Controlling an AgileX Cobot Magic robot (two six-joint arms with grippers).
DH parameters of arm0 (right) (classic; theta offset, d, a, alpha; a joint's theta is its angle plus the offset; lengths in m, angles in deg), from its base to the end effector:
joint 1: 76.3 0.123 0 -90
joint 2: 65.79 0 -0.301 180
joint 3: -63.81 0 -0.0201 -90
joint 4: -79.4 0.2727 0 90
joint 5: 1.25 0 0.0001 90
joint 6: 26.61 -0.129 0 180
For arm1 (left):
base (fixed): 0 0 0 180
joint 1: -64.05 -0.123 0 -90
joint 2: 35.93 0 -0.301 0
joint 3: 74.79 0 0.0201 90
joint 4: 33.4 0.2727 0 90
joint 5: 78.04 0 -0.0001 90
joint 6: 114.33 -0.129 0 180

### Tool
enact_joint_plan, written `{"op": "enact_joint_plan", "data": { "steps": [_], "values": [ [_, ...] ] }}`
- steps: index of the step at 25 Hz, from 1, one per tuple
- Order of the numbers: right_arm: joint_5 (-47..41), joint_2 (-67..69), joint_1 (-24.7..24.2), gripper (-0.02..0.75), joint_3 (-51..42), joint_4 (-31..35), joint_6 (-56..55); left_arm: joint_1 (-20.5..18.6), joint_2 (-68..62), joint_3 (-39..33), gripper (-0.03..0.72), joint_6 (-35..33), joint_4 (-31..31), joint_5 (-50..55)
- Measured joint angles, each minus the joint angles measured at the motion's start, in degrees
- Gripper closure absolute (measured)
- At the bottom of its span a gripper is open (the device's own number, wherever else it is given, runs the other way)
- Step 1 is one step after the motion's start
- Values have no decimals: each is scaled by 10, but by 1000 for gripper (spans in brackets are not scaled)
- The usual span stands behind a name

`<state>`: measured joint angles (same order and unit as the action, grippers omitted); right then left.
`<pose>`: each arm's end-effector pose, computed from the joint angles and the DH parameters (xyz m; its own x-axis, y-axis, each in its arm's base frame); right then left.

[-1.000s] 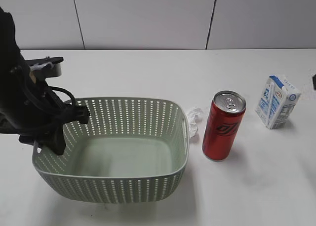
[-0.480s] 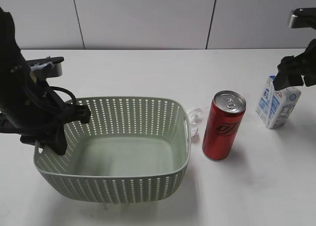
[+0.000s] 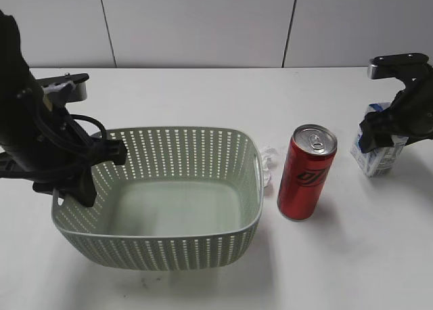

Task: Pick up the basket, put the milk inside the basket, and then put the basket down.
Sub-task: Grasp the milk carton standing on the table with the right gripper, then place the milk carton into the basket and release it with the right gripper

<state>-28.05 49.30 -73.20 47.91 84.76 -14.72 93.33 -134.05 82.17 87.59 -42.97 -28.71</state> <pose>0.3946 0.0268 0.1126 -0.9080 -0.1729 -0.3815 -0.1837 0.9829 -0.0083 0.2609 -0.1649 0.1710 -0.9955 0.0209 -0.0930 0.0384 0.9809 -0.1908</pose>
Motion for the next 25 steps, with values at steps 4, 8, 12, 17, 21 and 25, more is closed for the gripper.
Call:
{"op": "enact_joint_plan", "data": {
  "steps": [4,8,12,17,21,25],
  "values": [
    [1,3,0,223,1,0,3,0,0,0,688,0,0,-1],
    [1,0,0,409,1,1,3,0,0,0,688,0,0,-2],
    [-5,-10,0,407,1,0,3,0,0,0,688,0,0,-3],
    [-26,-58,0,407,1,0,3,0,0,0,688,0,0,-8],
    [-54,-122,0,407,1,0,13,0,0,0,688,0,0,-8],
    [-80,-201,3,407,1,0,18,0,0,0,688,0,1,-21]
  ]
}}
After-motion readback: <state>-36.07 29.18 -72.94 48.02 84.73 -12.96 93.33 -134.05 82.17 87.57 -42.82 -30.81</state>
